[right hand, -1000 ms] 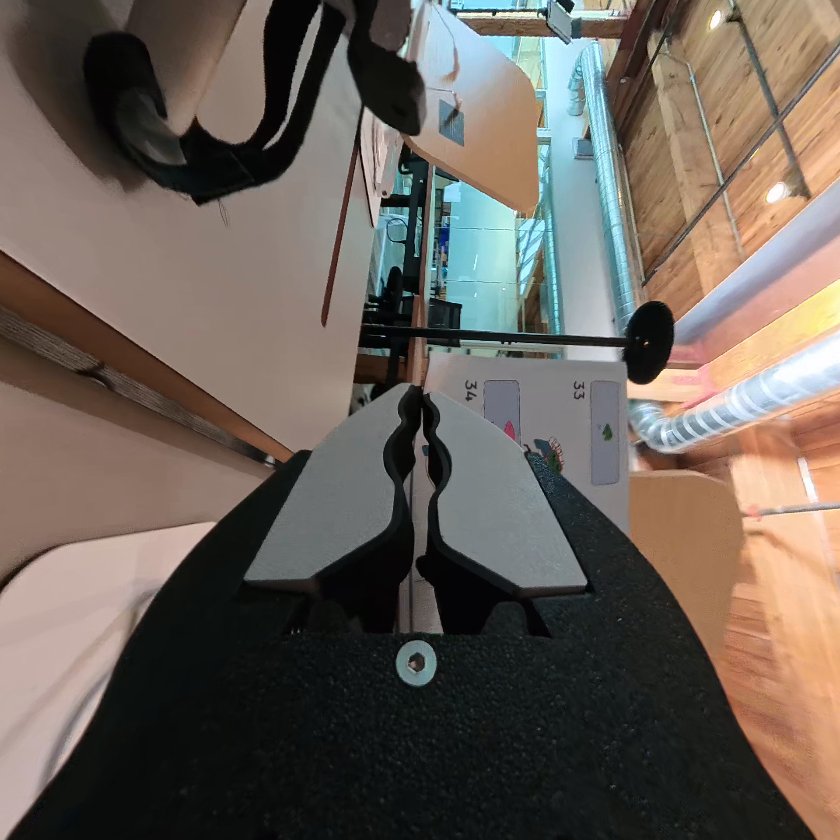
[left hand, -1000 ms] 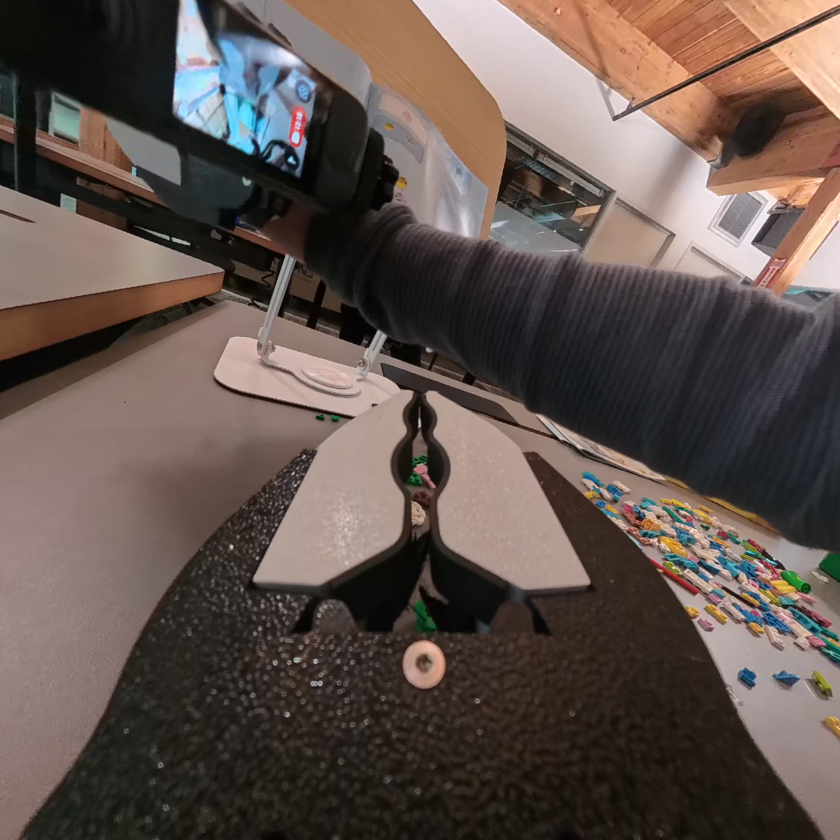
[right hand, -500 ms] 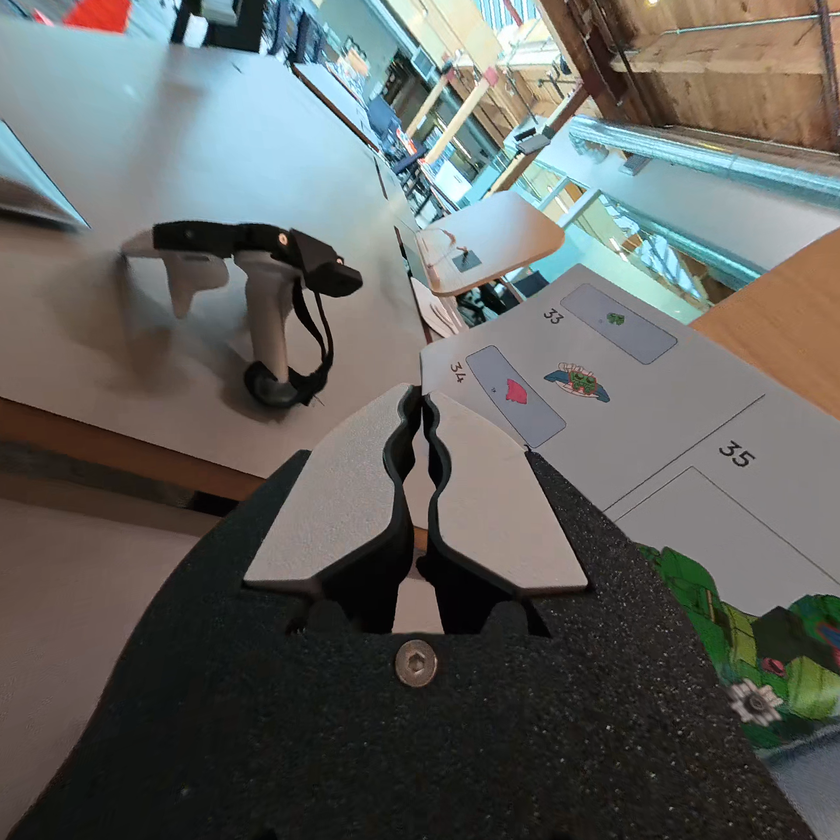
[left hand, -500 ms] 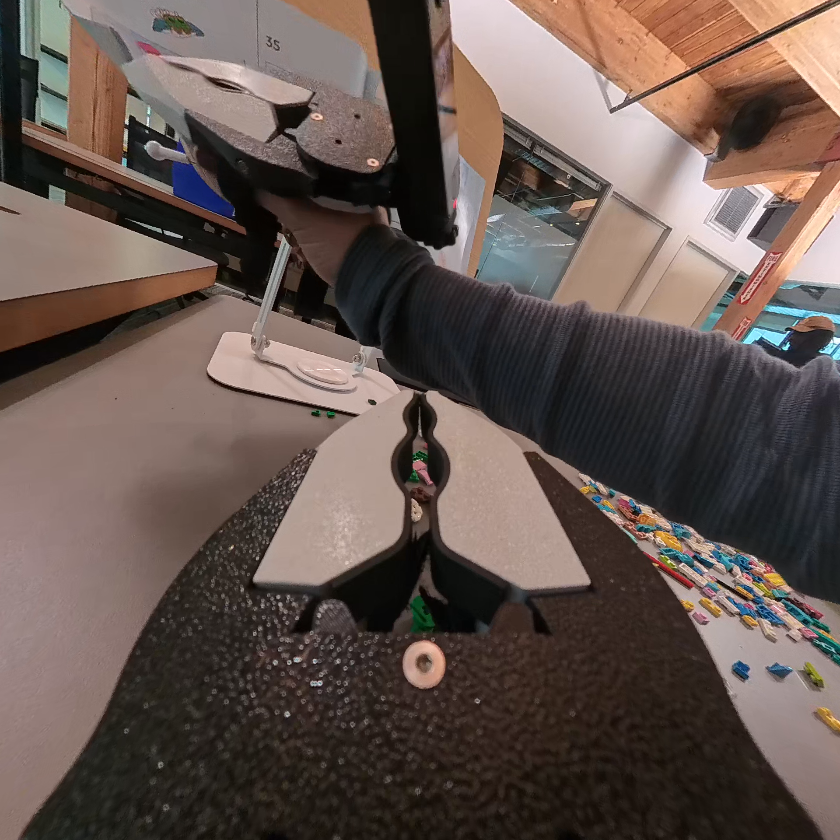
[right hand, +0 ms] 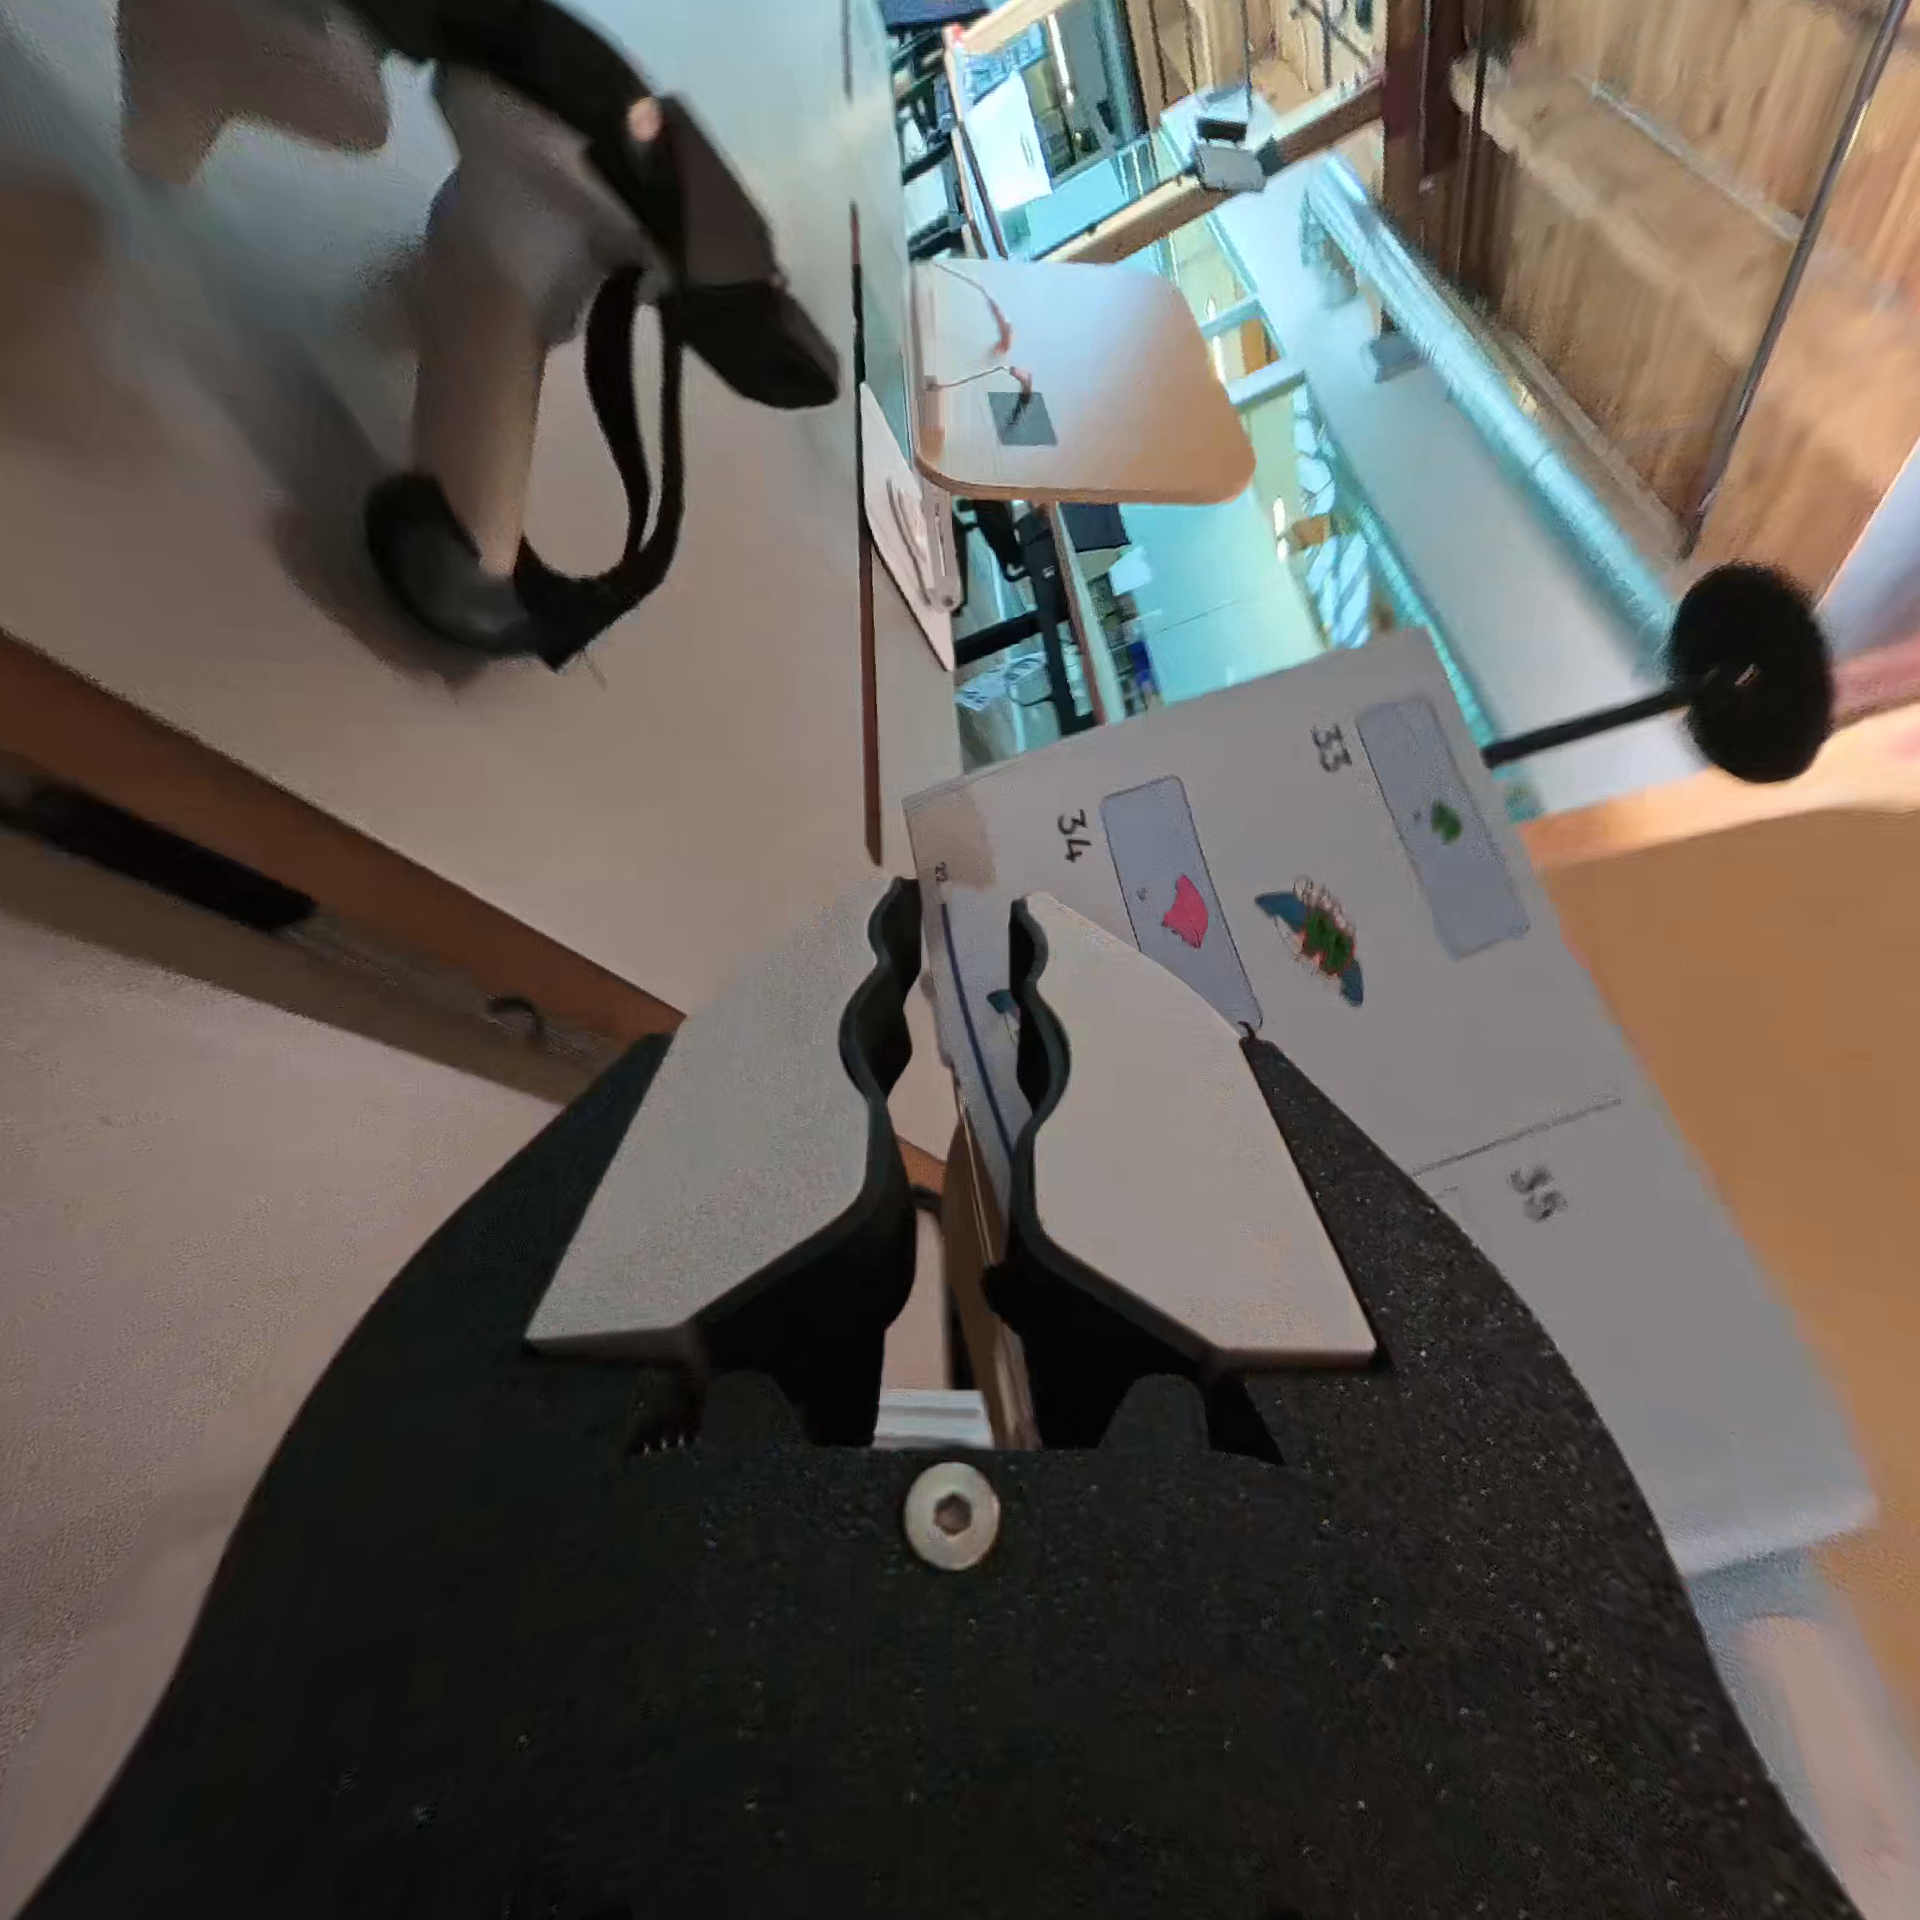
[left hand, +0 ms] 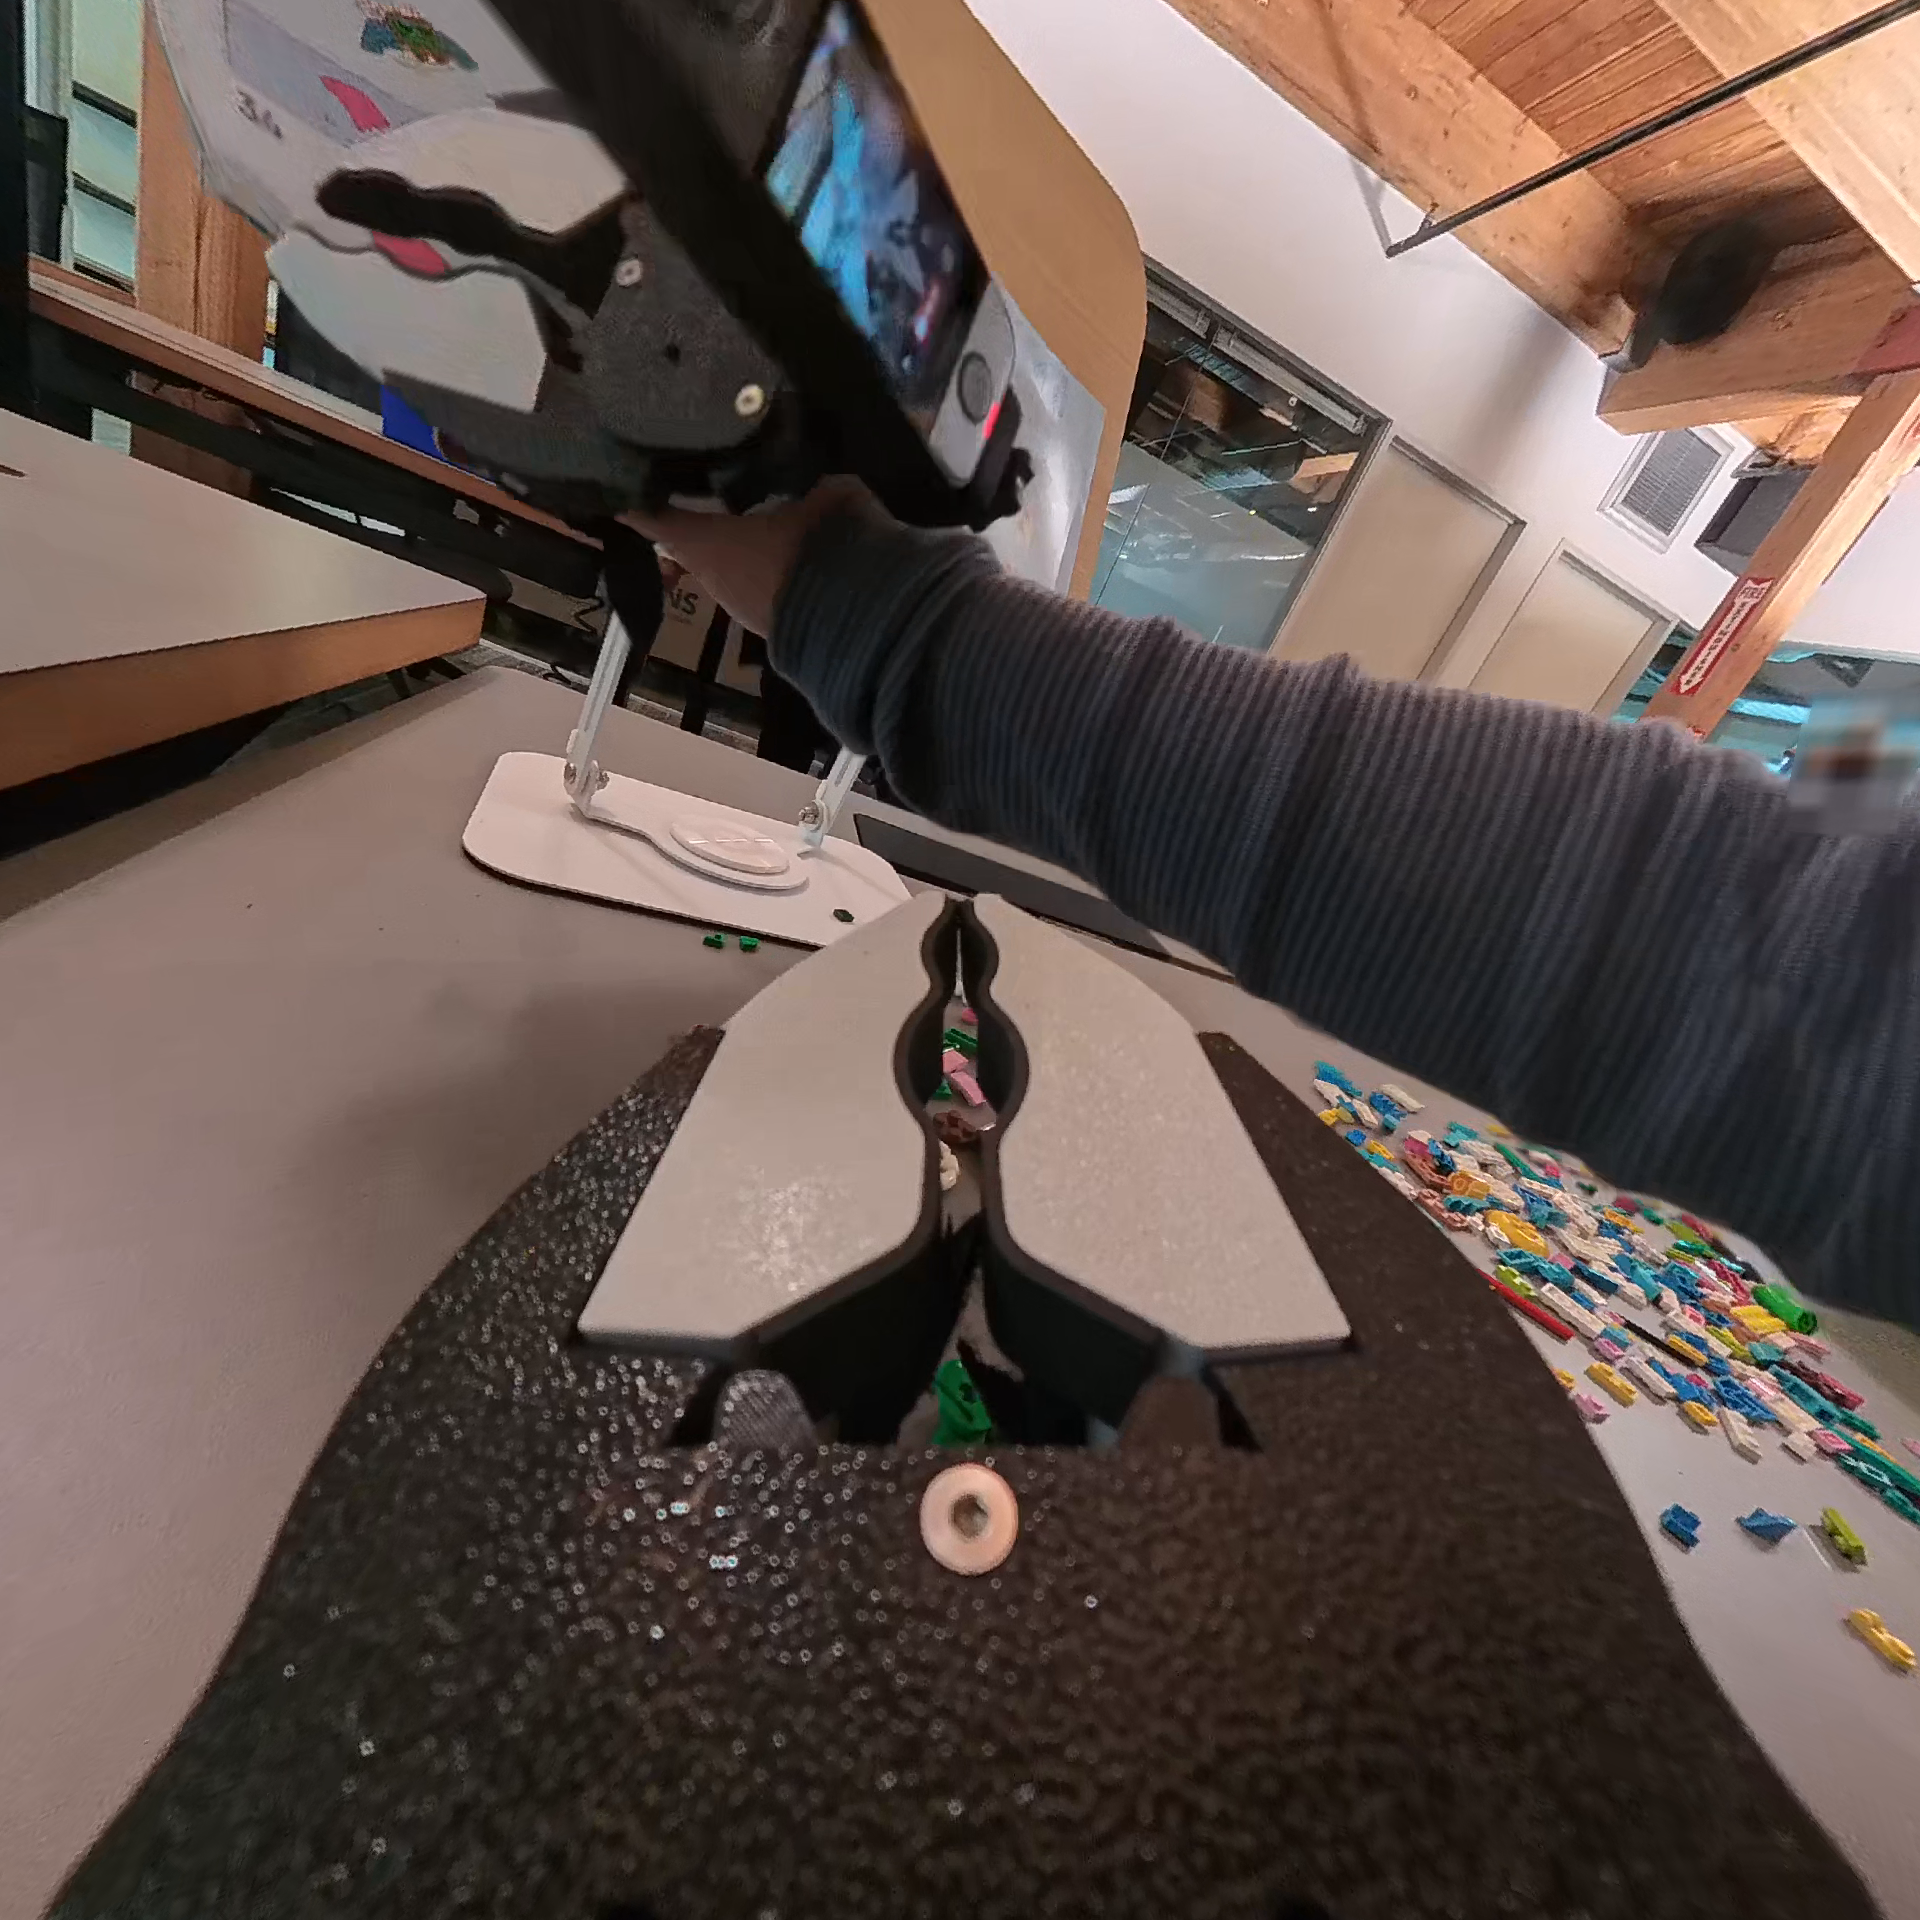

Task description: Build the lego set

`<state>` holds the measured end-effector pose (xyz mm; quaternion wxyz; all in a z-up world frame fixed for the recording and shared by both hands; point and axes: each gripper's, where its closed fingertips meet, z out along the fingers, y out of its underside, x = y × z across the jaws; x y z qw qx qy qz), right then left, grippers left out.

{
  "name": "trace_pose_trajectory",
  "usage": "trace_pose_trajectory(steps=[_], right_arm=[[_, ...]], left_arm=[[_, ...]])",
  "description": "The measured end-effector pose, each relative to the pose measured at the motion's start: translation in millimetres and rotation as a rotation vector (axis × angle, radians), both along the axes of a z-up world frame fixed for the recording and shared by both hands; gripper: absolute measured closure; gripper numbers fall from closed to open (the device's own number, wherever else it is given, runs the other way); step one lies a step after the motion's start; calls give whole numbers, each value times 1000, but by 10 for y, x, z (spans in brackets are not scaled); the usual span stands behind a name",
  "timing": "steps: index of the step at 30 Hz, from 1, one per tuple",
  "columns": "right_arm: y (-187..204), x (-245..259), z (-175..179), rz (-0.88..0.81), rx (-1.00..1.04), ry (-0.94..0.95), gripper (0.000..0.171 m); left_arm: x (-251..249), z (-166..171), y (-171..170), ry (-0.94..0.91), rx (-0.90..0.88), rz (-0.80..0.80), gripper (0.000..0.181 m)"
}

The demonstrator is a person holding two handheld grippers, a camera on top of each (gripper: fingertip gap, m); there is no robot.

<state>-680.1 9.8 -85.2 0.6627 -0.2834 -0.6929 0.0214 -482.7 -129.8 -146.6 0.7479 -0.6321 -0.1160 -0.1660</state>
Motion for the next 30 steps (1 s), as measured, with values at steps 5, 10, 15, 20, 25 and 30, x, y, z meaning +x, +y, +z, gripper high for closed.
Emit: trace_pose_trajectory(steps=[5, 10, 15, 20, 25, 30], right_arm=[[-116, -49, -67, 13, 233, -96, 156], [-95, -64, -90, 0, 257, -133, 156], [-69, -62, -152, -4, 273, -185, 157], [-63, -66, -158, 4, 252, -200, 156], [-53, -73, -183, 3, 295, -239, 151], [-41, -84, -236, 6, 351, -297, 147]], left_arm=[[1, -8, 6, -5, -5, -4, 181], [6, -6, 6, -2, -4, -5, 181], [6, -11, 9, -9, -7, -9, 181], [7, -14, 11, -10, -8, -10, 181], [8, -15, 13, -10, -10, -11, 181], [7, -21, 16, -11, -14, -11, 181]])
